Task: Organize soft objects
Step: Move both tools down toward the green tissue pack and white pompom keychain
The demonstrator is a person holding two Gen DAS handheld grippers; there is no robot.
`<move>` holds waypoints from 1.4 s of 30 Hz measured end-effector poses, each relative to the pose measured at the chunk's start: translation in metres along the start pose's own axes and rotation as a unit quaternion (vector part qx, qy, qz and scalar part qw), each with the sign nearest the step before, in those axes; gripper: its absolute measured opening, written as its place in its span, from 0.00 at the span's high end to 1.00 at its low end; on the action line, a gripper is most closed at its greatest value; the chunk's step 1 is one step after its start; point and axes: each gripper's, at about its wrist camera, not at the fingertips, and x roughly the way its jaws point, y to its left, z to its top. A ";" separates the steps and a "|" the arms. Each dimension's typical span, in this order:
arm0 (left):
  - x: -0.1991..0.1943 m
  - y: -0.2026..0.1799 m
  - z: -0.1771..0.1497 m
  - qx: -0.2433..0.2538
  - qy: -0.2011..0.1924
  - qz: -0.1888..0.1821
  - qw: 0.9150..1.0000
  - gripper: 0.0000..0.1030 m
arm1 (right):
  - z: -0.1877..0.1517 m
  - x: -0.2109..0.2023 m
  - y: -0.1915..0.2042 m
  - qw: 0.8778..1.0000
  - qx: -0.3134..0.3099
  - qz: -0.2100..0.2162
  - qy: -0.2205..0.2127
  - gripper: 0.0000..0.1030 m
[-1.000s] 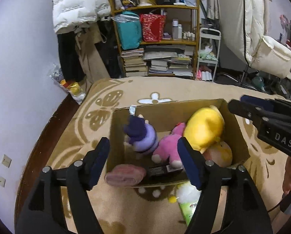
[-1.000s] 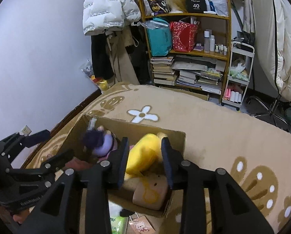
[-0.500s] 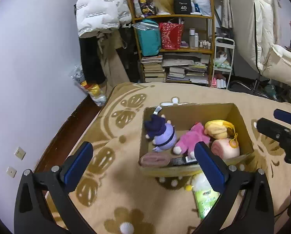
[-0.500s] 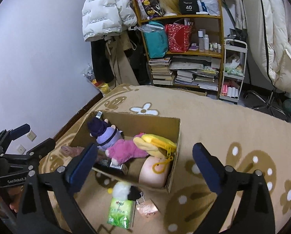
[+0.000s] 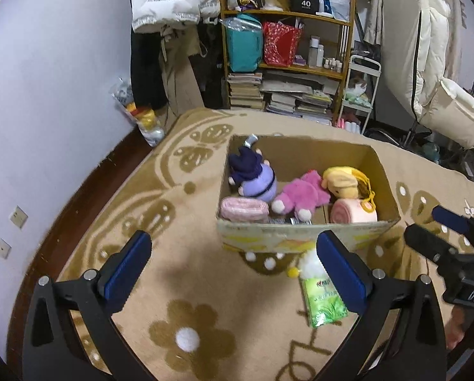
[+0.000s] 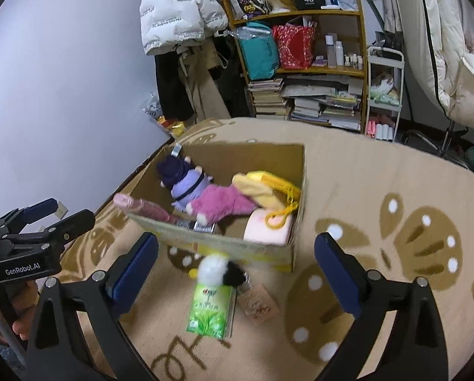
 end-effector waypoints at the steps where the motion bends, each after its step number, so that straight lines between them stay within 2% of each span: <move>1: 0.003 0.000 -0.003 -0.002 0.004 -0.003 1.000 0.00 | -0.003 0.002 0.001 1.000 -0.001 0.001 0.002 0.00; 15: 0.065 -0.009 -0.036 -0.011 0.080 -0.029 0.996 0.00 | -0.045 0.055 0.002 0.998 0.000 -0.005 0.059 0.00; 20: 0.087 -0.013 -0.040 -0.014 0.103 -0.052 0.993 0.00 | -0.059 0.074 0.001 0.996 -0.010 -0.007 0.083 0.00; 23: 0.101 -0.014 -0.042 -0.025 0.123 -0.078 0.989 0.00 | -0.066 0.081 -0.001 0.996 -0.010 -0.006 0.087 0.08; 26: 0.111 -0.015 -0.045 -0.033 0.134 -0.097 0.986 0.00 | -0.071 0.087 -0.001 0.996 -0.013 -0.002 0.091 0.09; 30: 0.116 -0.023 -0.045 -0.007 0.138 -0.087 0.987 0.00 | -0.076 0.095 0.004 0.995 -0.020 0.013 0.094 0.13; 36: 0.127 -0.026 -0.046 -0.015 0.151 -0.108 0.983 0.00 | -0.080 0.100 0.011 0.996 -0.018 0.023 0.078 0.13; 39: 0.132 -0.025 -0.047 -0.018 0.163 -0.134 0.977 0.00 | -0.084 0.106 0.011 0.996 -0.011 0.026 0.086 0.14; 42: 0.134 -0.031 -0.043 -0.004 0.161 -0.140 0.977 0.00 | -0.091 0.116 0.013 0.995 -0.015 0.019 0.097 0.14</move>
